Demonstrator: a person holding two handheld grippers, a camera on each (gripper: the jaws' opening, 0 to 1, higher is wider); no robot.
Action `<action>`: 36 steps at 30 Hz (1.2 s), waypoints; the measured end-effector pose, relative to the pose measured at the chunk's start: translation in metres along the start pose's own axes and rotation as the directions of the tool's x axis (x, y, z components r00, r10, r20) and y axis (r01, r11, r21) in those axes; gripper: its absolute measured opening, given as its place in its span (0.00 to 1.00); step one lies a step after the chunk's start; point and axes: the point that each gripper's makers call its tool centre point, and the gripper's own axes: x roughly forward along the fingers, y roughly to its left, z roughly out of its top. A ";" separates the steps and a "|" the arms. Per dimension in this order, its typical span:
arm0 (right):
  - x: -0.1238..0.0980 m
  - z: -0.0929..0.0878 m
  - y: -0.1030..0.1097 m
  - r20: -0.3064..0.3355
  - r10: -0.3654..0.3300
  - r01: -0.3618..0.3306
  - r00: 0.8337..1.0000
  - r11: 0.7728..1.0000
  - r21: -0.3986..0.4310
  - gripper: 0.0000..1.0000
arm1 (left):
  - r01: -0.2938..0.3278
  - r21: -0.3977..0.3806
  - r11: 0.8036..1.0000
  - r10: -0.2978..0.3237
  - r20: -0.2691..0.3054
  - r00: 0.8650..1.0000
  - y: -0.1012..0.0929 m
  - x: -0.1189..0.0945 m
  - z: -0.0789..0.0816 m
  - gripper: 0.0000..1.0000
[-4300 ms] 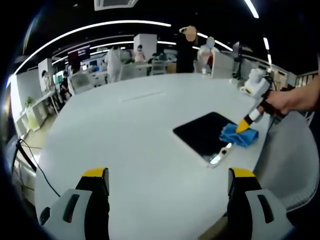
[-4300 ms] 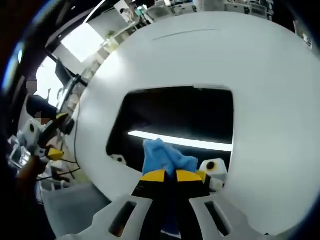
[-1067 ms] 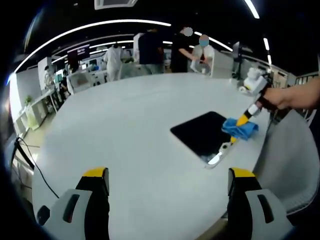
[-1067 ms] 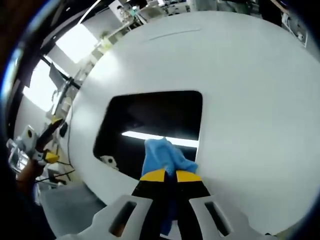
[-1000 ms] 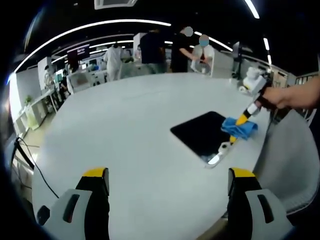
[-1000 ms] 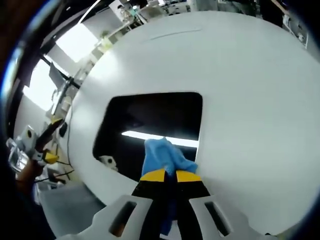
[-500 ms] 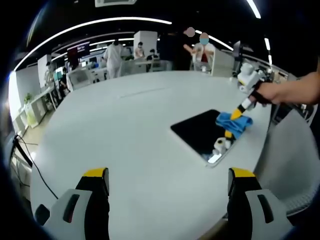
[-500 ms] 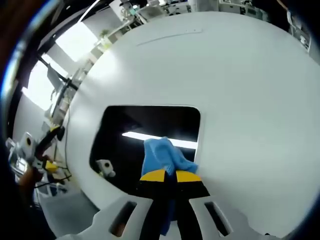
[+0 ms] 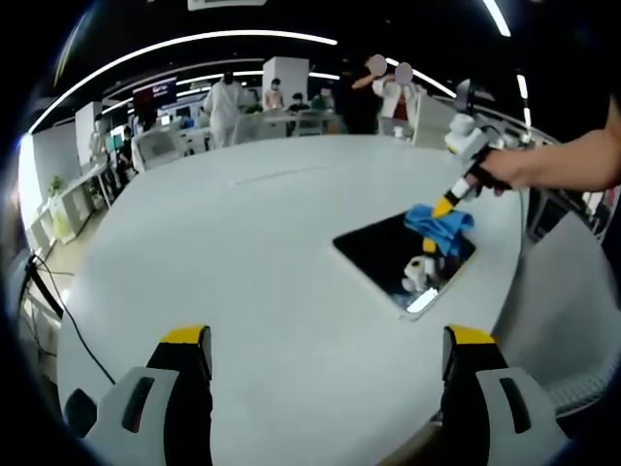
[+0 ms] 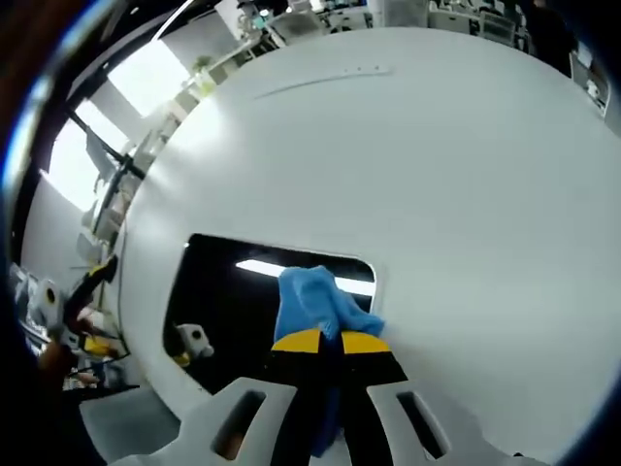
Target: Wipe the mirror surface with the cleaning cloth until all visible marks leave the cleaned area.
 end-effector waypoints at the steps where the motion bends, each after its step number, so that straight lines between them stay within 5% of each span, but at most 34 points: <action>1: 0.000 0.001 0.000 0.000 -0.001 0.001 1.000 1.000 -0.002 0.00 | -0.001 0.000 1.000 0.001 -0.001 1.000 0.000 0.000 0.000 1.00; 21: 0.015 0.039 -0.015 0.037 -0.028 0.030 0.999 0.998 -0.058 0.00 | 0.006 -0.002 1.000 -0.006 -0.017 1.000 -0.007 0.002 -0.003 1.00; 36: 0.015 0.038 -0.015 0.037 -0.020 0.022 0.999 0.998 -0.056 0.00 | 0.009 0.000 1.000 -0.009 -0.011 1.000 -0.010 0.004 0.000 1.00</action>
